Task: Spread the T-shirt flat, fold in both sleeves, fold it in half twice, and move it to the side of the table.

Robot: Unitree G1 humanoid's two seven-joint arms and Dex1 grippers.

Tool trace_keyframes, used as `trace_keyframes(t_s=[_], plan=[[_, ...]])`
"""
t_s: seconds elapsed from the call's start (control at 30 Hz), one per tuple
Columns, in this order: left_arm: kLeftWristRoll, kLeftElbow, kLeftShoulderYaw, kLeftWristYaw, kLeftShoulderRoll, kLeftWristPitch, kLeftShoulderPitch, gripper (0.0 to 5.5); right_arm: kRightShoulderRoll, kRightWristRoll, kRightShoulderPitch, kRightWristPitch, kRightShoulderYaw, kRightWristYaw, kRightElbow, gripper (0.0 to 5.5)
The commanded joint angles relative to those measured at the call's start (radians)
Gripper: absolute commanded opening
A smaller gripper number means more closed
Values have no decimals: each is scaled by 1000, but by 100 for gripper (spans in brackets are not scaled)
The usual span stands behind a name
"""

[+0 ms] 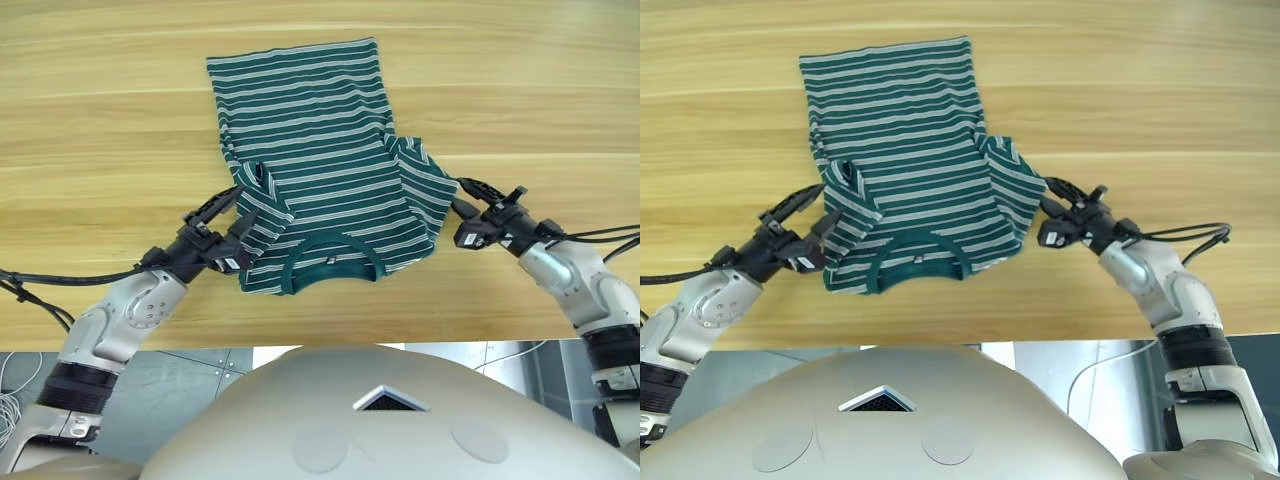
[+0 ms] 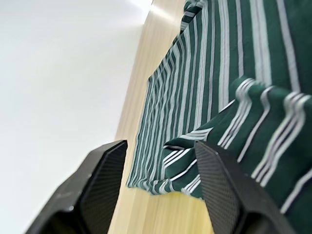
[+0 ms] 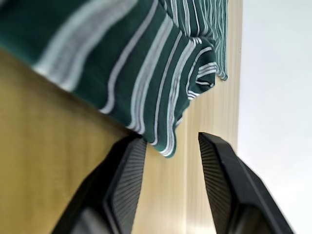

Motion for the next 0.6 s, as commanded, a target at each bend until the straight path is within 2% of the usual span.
trace_keyframes(t_s=[0.03,0.23,0.6], plan=[[4,-5,25,-6,-17,-1,3,260,-9,-36,-13,15,42,-4,61,194],[12,3,44,1,-53,-7,-12,260,-8,-34,-50,-3,95,-25,111,194],[-75,-43,91,-7,-103,-61,-9,262,-4,-22,-91,-18,147,-63,196,43]])
